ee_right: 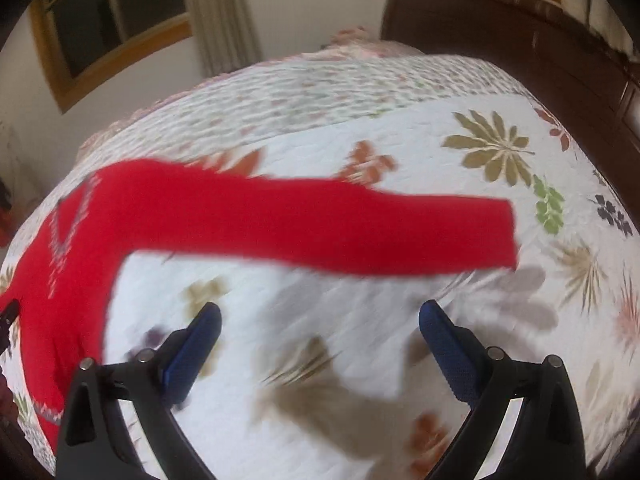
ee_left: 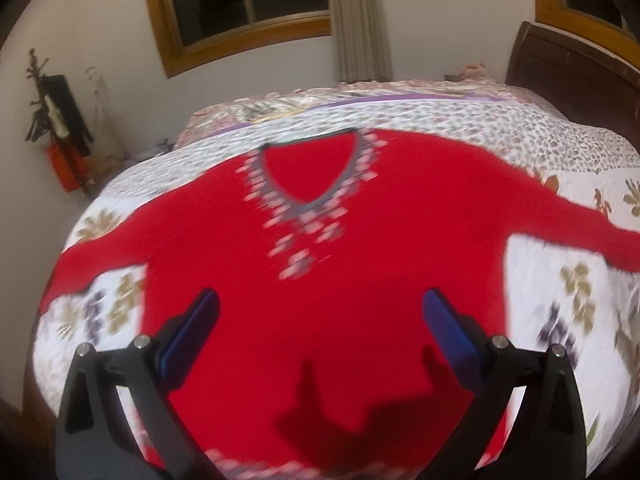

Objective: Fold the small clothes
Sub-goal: 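Move the right tool to the sweater sleeve cuff and grasp it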

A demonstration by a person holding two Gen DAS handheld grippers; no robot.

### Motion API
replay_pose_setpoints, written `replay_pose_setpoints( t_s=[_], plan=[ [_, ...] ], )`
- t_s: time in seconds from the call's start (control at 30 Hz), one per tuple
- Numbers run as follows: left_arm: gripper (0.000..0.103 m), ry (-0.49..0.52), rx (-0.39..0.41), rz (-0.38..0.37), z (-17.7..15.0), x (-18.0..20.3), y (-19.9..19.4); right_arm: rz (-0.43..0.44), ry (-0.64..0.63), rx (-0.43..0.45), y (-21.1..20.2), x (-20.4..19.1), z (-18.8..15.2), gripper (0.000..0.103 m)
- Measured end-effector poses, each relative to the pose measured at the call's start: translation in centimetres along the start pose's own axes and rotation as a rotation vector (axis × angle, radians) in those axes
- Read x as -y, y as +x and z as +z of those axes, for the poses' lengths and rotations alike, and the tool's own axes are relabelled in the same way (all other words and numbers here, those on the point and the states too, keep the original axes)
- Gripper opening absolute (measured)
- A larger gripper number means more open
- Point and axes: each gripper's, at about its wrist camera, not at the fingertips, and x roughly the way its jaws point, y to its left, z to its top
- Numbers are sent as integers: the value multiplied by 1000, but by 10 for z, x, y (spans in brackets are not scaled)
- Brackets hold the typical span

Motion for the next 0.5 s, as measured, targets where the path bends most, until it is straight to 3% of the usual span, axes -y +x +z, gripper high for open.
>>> replay_pose_setpoints(
  t_s=[0.17, 0.27, 0.5],
  plan=[
    [100, 31, -16, -48, 30, 52, 26, -73, 61, -64, 42, 74, 36, 99],
    [100, 23, -15, -51, 43, 68, 38, -52, 118, -116, 64, 111, 47, 99],
    [100, 43, -43, -48, 56, 82, 56, 22, 172, -159, 87, 146, 55, 100]
  ],
)
